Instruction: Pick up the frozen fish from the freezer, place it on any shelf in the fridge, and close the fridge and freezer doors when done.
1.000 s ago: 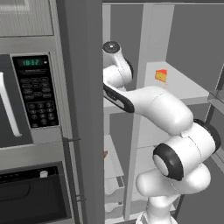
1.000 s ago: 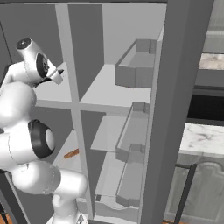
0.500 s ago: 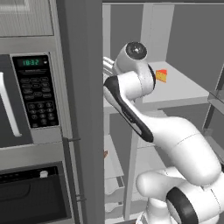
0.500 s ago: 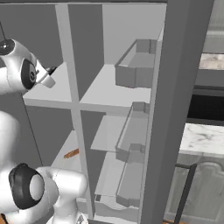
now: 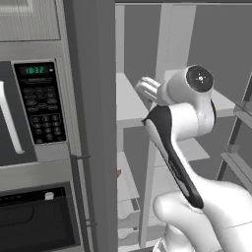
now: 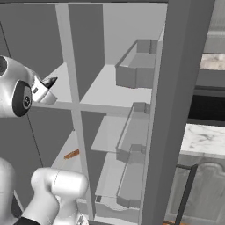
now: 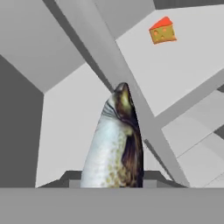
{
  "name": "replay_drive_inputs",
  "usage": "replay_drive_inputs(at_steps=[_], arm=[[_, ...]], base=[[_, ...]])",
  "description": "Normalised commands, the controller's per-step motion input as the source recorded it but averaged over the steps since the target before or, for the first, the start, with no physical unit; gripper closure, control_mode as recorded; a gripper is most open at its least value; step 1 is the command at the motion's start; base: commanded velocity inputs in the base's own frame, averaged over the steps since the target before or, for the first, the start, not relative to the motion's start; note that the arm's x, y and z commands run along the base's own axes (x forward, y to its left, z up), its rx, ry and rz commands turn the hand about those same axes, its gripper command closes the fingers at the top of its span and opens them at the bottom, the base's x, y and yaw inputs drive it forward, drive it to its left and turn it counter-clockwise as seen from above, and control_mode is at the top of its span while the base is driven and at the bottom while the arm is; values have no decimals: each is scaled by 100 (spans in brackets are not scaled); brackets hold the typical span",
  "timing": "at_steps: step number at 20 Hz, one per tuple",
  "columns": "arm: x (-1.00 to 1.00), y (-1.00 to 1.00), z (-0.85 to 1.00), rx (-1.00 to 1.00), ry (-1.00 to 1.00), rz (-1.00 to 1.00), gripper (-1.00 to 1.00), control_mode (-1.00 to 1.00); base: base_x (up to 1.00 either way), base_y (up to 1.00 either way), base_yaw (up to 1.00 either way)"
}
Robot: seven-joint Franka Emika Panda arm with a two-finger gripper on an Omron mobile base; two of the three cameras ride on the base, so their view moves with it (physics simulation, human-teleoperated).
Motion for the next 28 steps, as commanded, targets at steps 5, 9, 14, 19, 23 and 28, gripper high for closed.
replay_drive_inputs(at_steps=[5,9,14,19,23,28], arm=[[-100,-43,0,-11,13,8,100,-100],[-86,-91,3,-9,12,0,100,-100],[49,-98,0,-25,24,-16,100,-100],[94,-80,0,-28,25,-7,100,-100],[22,-60,0,-10,4,25,100,-100],[10,-4,-2,7,-8,11,100,-100]], base=[[0,0,0],[0,0,0],[0,0,0],[0,0,0],[0,0,0],[0,0,0]])
